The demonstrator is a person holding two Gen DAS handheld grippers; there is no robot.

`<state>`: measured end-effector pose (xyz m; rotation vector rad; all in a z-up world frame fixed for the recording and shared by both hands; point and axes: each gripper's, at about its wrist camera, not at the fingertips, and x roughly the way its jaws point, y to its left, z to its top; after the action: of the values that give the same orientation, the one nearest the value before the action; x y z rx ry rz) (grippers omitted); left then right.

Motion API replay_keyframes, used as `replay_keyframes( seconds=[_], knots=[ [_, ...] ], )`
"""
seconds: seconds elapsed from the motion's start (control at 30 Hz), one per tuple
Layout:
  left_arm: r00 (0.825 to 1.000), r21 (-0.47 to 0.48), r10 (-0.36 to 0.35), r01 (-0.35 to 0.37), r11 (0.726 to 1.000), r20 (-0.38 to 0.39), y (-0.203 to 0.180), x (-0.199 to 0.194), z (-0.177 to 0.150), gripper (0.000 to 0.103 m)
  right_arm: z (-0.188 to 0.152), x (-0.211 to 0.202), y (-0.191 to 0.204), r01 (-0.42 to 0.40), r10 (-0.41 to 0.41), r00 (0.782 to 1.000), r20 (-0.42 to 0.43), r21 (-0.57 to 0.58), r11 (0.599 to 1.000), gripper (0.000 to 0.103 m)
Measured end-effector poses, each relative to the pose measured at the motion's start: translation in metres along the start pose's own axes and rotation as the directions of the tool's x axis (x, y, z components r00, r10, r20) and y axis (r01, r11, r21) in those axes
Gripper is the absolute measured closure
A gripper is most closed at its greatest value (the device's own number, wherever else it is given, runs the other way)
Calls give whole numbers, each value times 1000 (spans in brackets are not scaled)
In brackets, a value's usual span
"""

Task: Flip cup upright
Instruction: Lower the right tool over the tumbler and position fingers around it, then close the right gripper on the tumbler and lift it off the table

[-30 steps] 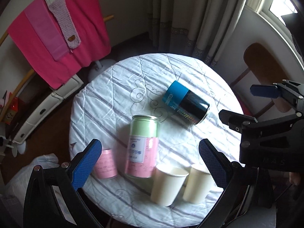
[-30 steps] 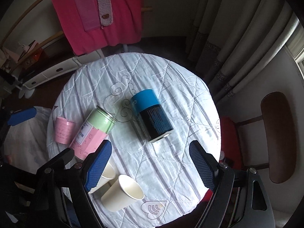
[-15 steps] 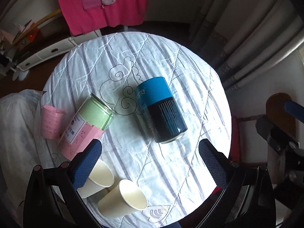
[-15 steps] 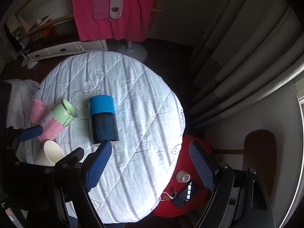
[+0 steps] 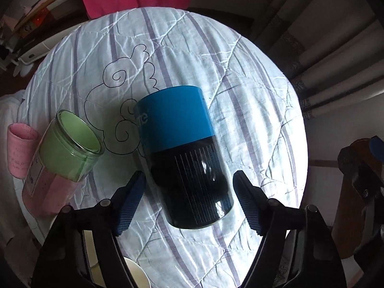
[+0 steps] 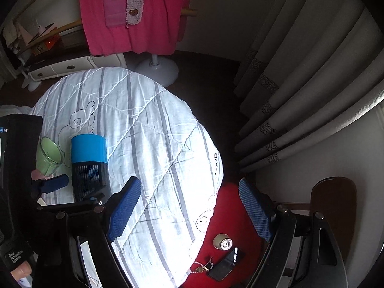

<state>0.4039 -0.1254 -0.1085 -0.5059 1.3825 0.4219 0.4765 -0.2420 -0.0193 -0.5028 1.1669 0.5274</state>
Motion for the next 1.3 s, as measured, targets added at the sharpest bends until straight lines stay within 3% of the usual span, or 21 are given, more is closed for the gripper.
replay_keyframes(
  seconds=[0.33, 0.5, 0.87, 1.3],
  knots=[
    [999, 15, -3, 2, 1000, 55, 1, 4, -7, 31, 1, 34, 7, -132, 130, 990, -47, -46, 990, 18],
    [997, 17, -3, 2, 1000, 78, 7, 1, -13, 31, 4, 49, 14, -214, 208, 973, -96, -57, 975, 18],
    [994, 7, -1, 1, 1000, 110, 22, -9, -28, 32, 9, 59, 29, -231, 220, 969, -110, -95, 968, 18],
    [998, 123, -11, 5, 992, 56, 32, -21, -36, 32, 3, 68, 37, -301, 290, 939, -187, -35, 953, 18]
  ],
)
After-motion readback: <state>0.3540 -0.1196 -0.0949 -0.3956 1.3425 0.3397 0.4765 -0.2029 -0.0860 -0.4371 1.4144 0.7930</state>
